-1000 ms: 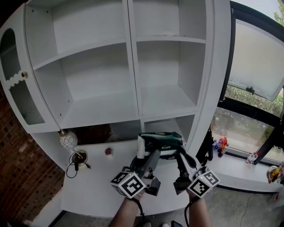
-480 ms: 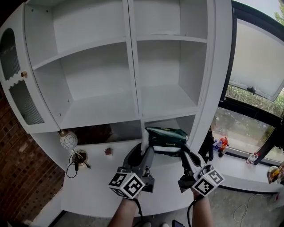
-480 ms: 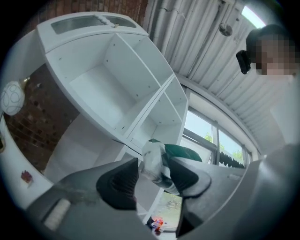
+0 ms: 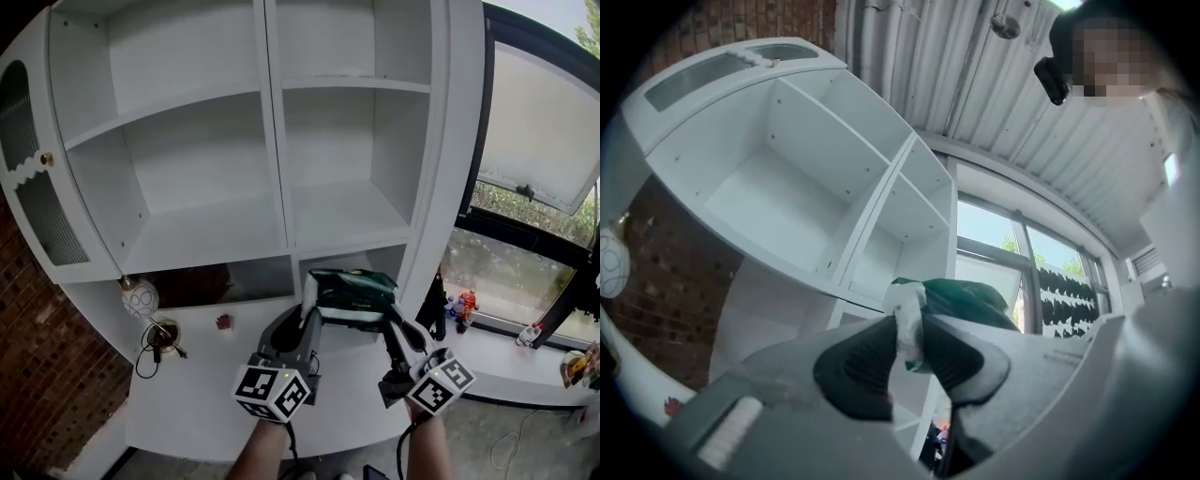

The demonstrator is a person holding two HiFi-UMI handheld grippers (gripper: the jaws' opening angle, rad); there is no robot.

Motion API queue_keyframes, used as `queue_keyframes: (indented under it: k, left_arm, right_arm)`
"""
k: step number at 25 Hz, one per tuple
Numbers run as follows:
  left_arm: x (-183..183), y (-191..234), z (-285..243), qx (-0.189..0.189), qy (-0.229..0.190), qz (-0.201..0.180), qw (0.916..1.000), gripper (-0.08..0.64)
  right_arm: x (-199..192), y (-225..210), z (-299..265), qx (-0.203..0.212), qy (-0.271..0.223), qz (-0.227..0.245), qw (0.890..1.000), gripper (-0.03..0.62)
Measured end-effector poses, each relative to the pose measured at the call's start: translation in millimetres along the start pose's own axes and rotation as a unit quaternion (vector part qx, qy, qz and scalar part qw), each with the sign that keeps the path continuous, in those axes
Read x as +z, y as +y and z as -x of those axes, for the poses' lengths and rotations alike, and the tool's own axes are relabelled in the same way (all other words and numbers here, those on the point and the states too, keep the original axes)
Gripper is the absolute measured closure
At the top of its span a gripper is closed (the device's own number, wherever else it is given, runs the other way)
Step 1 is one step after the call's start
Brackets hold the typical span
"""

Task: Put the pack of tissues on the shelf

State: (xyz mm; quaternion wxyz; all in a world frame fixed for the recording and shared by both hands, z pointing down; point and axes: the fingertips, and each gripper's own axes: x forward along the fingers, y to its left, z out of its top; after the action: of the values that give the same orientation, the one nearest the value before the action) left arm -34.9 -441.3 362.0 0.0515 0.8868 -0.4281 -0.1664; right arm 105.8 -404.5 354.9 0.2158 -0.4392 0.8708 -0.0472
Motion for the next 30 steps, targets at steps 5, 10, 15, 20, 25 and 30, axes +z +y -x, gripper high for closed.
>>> queue_keyframes:
  k: [5, 10, 15, 20, 25, 30]
  left_arm:
    - [9, -10, -13, -0.001, 0.002, -0.061, 0.9981, 0.465]
    - [33, -15, -31, -0.003, -0.010, -0.088, 0.9960, 0.471]
    - [54, -15, -49, 0.003, -0.025, -0.109, 0.9937, 0.472]
    - [70, -11, -68, 0.009, -0.027, -0.104, 0.9942, 0.472]
    - [92, -10, -90, 0.015, -0.034, -0.121, 0.9920, 0.476]
    - [105, -8, -111, 0.028, -0.035, -0.134, 0.9900, 0.476]
  right_arm:
    - [9, -8, -3, -0.012, 0.004, 0.016, 1.000, 0.588]
    - [32, -14, -22, -0.019, 0.014, 0.051, 0.998, 0.588]
    - [55, -19, -44, -0.031, 0.021, 0.086, 0.996, 0.588]
    - [75, -23, -63, -0.036, 0.027, 0.124, 0.991, 0.588]
    - [96, -30, -85, -0.050, 0.026, 0.146, 0.988, 0.588]
    - [111, -43, -106, -0.069, 0.032, 0.170, 0.983, 0.588]
